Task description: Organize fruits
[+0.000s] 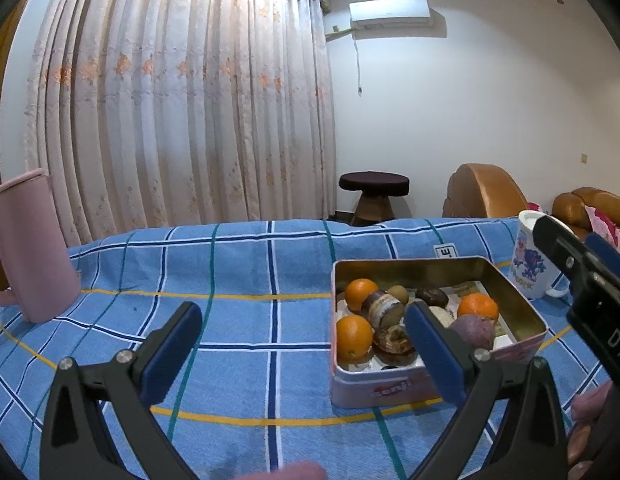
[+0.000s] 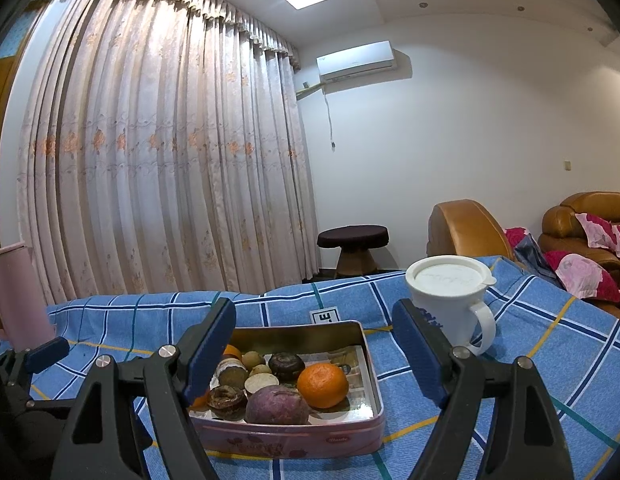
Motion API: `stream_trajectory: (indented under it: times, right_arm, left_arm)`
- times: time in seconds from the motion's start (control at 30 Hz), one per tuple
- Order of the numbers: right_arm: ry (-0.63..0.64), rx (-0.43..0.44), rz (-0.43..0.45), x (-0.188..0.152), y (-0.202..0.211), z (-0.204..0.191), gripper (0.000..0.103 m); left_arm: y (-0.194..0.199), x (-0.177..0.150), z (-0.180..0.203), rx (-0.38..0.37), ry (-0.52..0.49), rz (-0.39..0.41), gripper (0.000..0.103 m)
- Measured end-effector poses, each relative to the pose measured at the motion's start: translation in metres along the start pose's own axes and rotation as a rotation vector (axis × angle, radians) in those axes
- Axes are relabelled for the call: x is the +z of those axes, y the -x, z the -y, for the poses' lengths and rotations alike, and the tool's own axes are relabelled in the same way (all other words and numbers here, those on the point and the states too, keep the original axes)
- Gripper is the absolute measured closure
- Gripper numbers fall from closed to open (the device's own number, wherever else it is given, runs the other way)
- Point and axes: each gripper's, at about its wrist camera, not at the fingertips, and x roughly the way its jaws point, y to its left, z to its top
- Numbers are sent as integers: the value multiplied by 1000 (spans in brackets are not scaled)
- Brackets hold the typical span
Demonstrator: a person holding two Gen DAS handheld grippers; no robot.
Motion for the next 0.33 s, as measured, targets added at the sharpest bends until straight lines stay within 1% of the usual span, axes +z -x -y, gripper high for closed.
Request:
stream_trajectory:
  times: [0.17, 0.33]
  right_arm:
    - [6, 2, -2, 0, -1, 0, 21]
    - [2, 2, -16, 0, -4, 2, 21]
  left_arm:
    - [-1, 0, -1, -25, 11, -12, 0]
    - [-2, -1, 1, -23, 4, -21, 0]
